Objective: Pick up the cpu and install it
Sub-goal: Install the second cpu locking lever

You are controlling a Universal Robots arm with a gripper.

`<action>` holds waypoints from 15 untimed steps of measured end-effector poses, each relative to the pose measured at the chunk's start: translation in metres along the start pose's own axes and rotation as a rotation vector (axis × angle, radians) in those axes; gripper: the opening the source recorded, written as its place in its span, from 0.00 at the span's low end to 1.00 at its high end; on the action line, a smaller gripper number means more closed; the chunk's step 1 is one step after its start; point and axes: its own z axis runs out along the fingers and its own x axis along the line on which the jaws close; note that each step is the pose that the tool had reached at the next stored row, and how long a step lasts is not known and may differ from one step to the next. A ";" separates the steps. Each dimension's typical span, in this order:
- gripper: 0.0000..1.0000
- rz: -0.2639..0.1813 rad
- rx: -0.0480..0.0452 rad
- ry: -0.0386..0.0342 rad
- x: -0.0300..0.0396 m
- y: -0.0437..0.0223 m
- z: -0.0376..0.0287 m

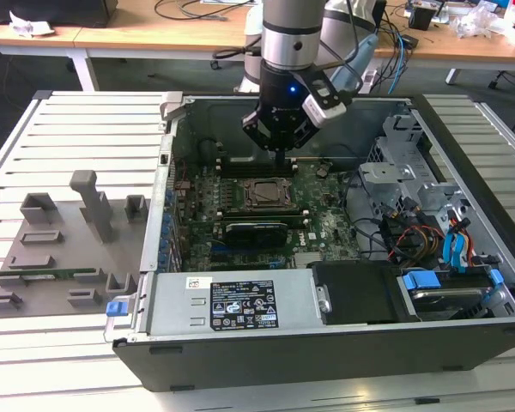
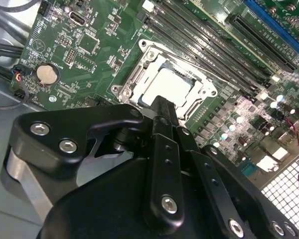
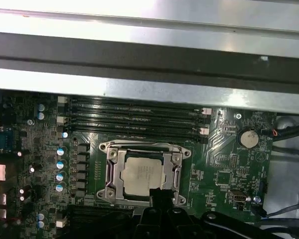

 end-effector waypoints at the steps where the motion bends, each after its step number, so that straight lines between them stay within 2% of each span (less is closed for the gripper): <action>1: 0.11 0.000 0.0001 0.0001 0.0001 -0.0017 0.0004; 8: 0.11 0.000 0.0001 0.0001 0.0004 -0.0052 0.0015; 15: 0.11 0.000 0.0001 0.0000 0.0009 -0.0119 0.0033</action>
